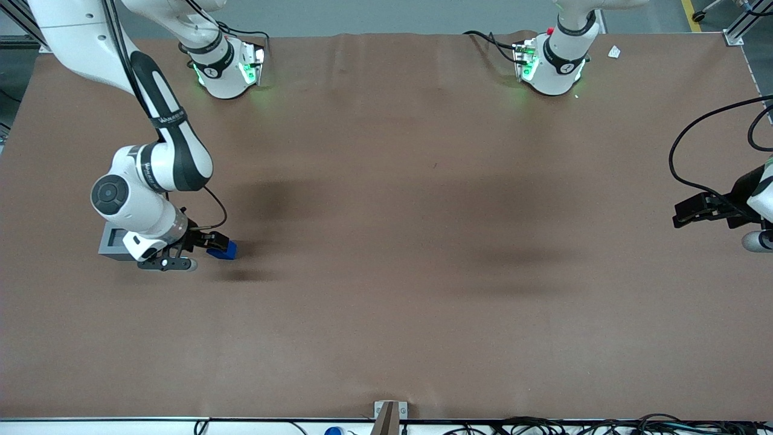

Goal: Insert blue part into gray base with right arm
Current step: 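Lower the right gripper onto the blue block and close on it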

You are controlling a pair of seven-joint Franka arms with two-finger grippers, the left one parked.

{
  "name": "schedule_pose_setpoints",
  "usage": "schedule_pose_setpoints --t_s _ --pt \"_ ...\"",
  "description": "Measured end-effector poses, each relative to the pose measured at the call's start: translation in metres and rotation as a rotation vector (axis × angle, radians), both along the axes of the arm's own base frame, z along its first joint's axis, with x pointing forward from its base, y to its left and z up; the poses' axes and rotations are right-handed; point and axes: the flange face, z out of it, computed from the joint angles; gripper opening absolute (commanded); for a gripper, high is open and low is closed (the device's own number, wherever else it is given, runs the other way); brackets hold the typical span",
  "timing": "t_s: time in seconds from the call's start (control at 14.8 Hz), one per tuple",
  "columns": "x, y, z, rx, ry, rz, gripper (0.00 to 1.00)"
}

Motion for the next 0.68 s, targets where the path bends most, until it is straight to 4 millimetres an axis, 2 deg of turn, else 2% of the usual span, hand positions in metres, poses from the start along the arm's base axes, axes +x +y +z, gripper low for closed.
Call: schedule_pose_setpoints --t_s 0.2,0.68 --pt "-0.0024 -0.0005 -0.0138 -0.001 0.007 -0.003 0.96" --pt "-0.0034 -0.0005 -0.0160 0.000 0.012 -0.026 0.76"
